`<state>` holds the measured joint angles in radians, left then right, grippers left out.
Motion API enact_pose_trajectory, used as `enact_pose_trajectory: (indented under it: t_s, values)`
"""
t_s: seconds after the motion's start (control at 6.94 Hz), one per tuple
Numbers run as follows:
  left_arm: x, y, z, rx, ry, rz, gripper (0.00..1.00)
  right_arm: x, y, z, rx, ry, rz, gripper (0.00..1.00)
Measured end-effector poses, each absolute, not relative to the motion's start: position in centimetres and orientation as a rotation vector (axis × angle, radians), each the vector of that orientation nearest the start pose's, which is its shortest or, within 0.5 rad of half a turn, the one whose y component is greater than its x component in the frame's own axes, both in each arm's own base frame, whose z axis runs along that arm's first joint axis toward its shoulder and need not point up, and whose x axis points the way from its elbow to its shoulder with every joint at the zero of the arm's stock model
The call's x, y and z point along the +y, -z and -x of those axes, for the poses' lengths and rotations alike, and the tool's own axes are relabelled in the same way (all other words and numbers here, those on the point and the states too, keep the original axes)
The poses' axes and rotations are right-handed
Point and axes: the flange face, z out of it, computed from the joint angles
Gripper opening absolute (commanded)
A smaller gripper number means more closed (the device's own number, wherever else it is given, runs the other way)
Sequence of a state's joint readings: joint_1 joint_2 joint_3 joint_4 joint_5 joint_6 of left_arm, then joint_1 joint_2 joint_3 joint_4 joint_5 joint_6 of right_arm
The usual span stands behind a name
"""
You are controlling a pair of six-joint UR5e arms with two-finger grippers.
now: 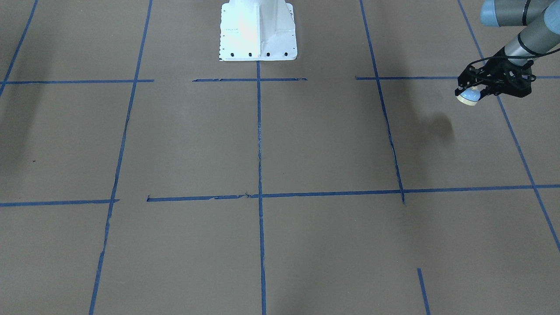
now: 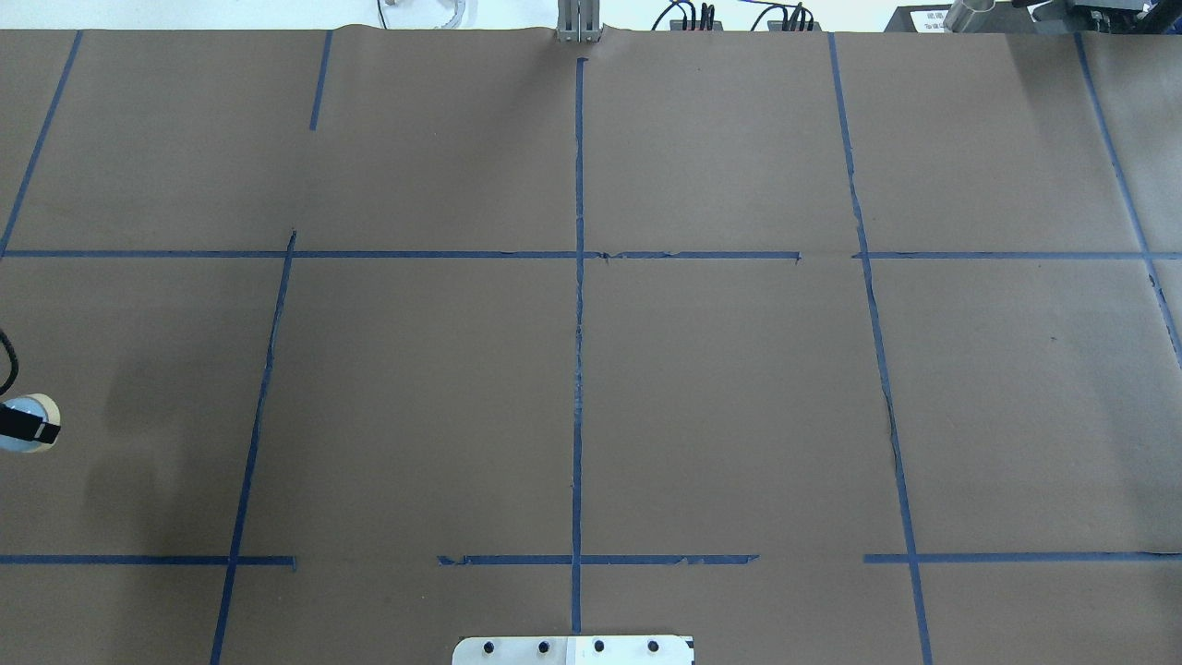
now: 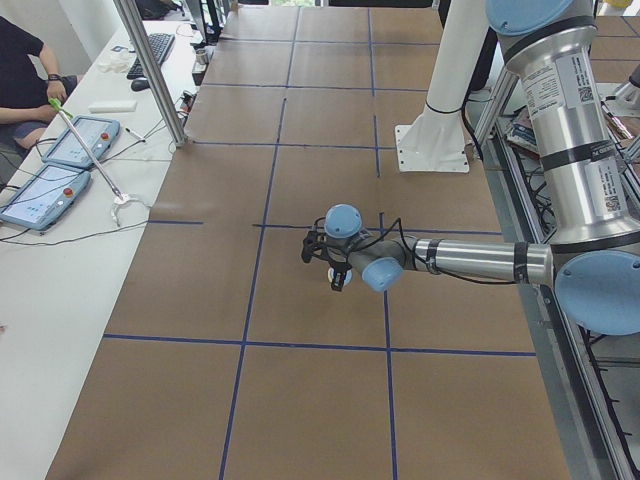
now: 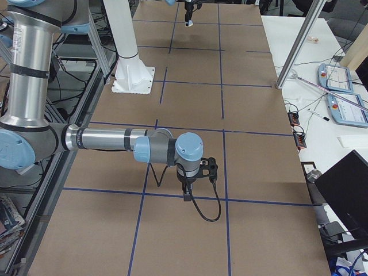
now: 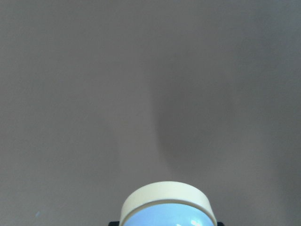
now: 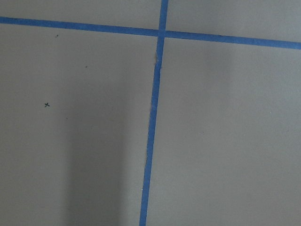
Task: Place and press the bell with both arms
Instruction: 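Carry the blue bell with the left gripper to the central grid crossing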
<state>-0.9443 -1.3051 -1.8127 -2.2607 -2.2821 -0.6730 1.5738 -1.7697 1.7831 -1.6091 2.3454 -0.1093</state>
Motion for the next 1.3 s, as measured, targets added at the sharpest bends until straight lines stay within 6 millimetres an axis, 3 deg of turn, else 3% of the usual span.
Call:
enact_pose_trajectory:
  t_s: [0.29,0.58,0.86,1.3]
  values:
    - [-42.2,-51.8,-22.2,0.946,-0.163,-0.094,0.04,-40.6,-64.8,-6.5,-0.775,0.091,-0.019,1.0]
    - [-47.7,-43.2,-26.7,0.951,-0.124,-0.069,0.04,-40.6,-64.8,-6.5,-0.777,0.091,-0.019,1.0]
    - [-49.7,-33.8,-34.2,0.966,-0.076,-0.005,0.04,-40.6,-64.7,-6.5,-0.778,0.091,-0.021,1.0]
    - [-52.9,-23.9,-47.2,0.931,0.081,0.053,0.04,-40.6,-64.7,-6.4,-0.777,0.092,-0.02,1.0]
